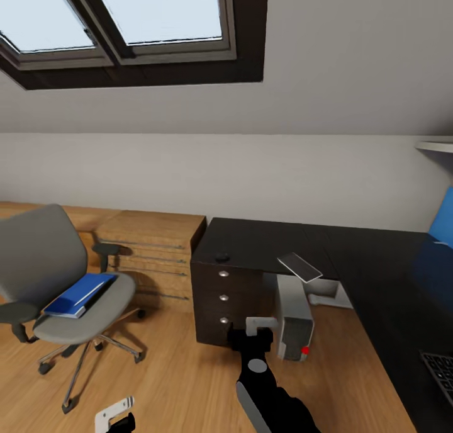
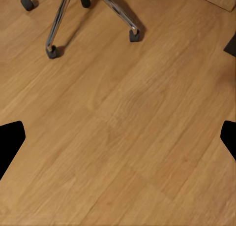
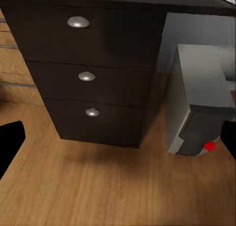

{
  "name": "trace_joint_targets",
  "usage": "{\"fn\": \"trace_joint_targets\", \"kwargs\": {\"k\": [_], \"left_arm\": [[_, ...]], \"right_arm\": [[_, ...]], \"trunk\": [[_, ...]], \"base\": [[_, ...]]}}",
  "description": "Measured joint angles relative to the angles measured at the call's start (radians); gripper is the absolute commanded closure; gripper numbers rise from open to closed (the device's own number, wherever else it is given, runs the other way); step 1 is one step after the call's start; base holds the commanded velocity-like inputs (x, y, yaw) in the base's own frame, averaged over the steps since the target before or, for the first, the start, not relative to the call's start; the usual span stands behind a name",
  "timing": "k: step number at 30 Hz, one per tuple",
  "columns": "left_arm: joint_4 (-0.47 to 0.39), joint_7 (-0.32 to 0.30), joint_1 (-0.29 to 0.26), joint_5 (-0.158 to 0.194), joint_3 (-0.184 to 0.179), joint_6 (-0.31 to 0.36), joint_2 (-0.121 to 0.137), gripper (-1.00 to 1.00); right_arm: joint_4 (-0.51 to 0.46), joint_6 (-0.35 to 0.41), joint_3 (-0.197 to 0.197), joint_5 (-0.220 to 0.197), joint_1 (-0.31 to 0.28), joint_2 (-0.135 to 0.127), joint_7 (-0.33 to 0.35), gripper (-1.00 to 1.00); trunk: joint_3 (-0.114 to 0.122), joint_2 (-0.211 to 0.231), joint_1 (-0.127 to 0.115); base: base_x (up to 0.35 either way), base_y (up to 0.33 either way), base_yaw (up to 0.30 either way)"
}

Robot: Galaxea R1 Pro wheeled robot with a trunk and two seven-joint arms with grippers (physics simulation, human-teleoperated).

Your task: In the bedroom, organize the workspace by keeping the computer under the desk, ensuring the monitor is on the desk, placing the keyboard on the desk next to the monitor, placing the mouse on the desk next to the keyboard, moving the folder from the swivel chair onto the desk next to the mouse, stacking the notebook on top of the folder with the pen on top of the notebook, and positioning the swivel chair next to the desk.

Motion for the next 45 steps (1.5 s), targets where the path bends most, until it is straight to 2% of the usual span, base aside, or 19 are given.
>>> {"fn": "trace_joint_targets", "kwargs": {"k": [2,3,5,10,17,20,22,24,29,37,39,42,43,45], "left_arm": [[0.0,-0.002,0.0,0.0,0.0,0.0,0.0,-1.0],[-0.001,-0.002,0.0,0.0,0.0,-0.001,0.0,-1.0],[-0.001,-0.003,0.0,0.0,0.0,-0.001,0.0,-1.0],[-0.003,-0.003,0.0,0.0,0.0,-0.002,0.0,-1.0],[-0.039,-0.005,0.002,0.0,0.001,-0.032,0.008,-1.0],[-0.11,-0.005,0.045,0.001,0.002,-0.069,0.019,-1.0],[-0.214,-0.01,0.11,0.001,0.002,-0.076,0.022,-1.0],[-0.276,-0.017,0.153,0.003,0.002,-0.075,0.024,-1.0],[-0.294,-0.022,0.179,0.003,0.0,-0.058,0.024,-1.0],[-0.293,-0.017,0.183,0.002,-0.001,-0.055,0.019,-1.0],[-0.293,-0.019,0.183,0.002,-0.001,-0.055,0.019,-1.0],[-0.286,-0.02,0.183,0.002,-0.002,-0.055,0.019,-1.0],[-0.277,-0.021,0.183,0.001,-0.005,-0.055,0.018,-1.0],[-0.274,-0.021,0.183,0.001,-0.005,-0.055,0.018,-1.0]], "right_arm": [[0.0,-0.017,0.034,0.01,0.0,0.0,-0.029,-1.0],[0.0,-0.024,0.067,0.014,0.001,0.0,-0.043,-1.0],[-0.001,-0.029,0.092,0.016,0.001,0.0,-0.06,-1.0],[0.0,-0.05,0.115,0.017,0.001,0.0,-0.103,-1.0],[-0.001,-0.075,0.12,0.018,0.001,0.0,-0.115,-1.0],[-0.002,-0.077,0.121,0.019,0.001,0.0,-0.121,-1.0],[-0.024,-0.076,0.128,0.02,0.002,0.0,-0.127,-1.0],[-0.073,-0.073,0.135,0.021,0.011,0.0,-0.138,-1.0],[-0.163,-0.07,0.147,0.018,0.033,-0.052,-0.149,-1.0],[-0.176,-0.069,0.177,0.015,0.038,-0.063,-0.146,-1.0],[-0.175,-0.07,0.221,0.015,0.038,-0.066,-0.144,-1.0],[-0.174,-0.07,0.235,0.015,0.038,-0.071,-0.144,-1.0],[-0.173,-0.072,0.24,0.016,0.038,-0.086,-0.144,-1.0],[-0.174,-0.073,0.241,0.016,0.038,-0.096,-0.143,-1.0]], "trunk": [[0.0,0.0,0.0],[0.0,0.0,0.0],[0.0,0.0,0.0],[0.0,0.0,0.0],[0.0,0.0,0.0],[0.0,0.0,0.0],[0.0,0.0,0.0],[0.0,0.0,0.0],[0.0,0.0,0.0],[-0.007,0.0,0.001],[-0.009,0.0,0.0],[-0.011,0.0,0.0],[-0.011,0.0,0.0],[-0.011,0.0,0.0]], "base": [[0.324,0.0,0.022],[0.324,0.0,0.012],[0.324,0.0,0.007],[0.325,0.001,0.002],[0.325,0.054,0.015],[0.325,0.034,0.016],[0.325,0.011,0.005],[0.325,0.004,0.002],[0.324,0.001,0.002],[0.1,0.0,0.171],[0.269,0.0,0.073],[0.305,0.0,0.028],[0.321,0.0,0.008],[0.323,0.0,0.004]]}}
